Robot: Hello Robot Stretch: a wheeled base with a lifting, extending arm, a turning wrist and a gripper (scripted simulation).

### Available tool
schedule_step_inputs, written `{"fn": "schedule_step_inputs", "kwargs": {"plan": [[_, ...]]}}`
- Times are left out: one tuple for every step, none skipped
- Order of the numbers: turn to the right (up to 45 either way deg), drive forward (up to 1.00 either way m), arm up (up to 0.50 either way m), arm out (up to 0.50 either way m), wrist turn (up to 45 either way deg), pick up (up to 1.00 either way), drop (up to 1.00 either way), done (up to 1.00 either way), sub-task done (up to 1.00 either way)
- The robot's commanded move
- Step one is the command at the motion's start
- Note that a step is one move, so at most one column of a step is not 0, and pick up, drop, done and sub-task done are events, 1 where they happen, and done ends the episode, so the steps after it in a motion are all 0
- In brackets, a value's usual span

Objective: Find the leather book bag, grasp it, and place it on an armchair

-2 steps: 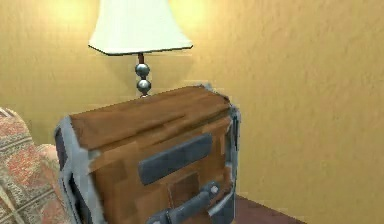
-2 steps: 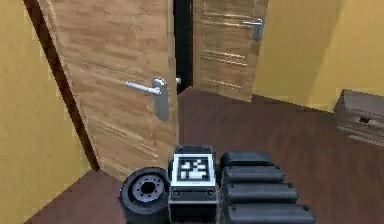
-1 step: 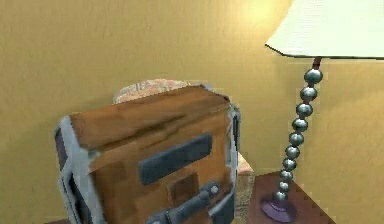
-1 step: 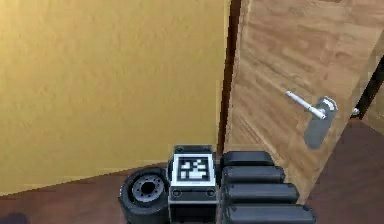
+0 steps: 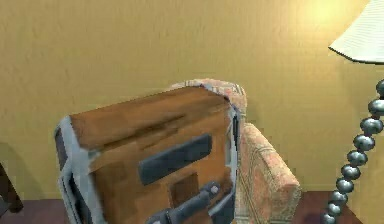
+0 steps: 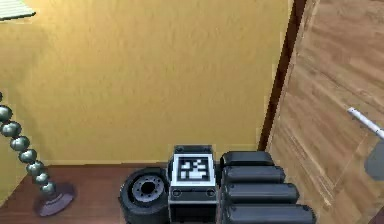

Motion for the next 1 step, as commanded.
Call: {"fn": "schedule_step_inputs", "kwargs": {"plan": [[0.0, 0.35, 0.0, 0.0, 0.0, 0.0, 0.0, 0.0, 0.0]]}}
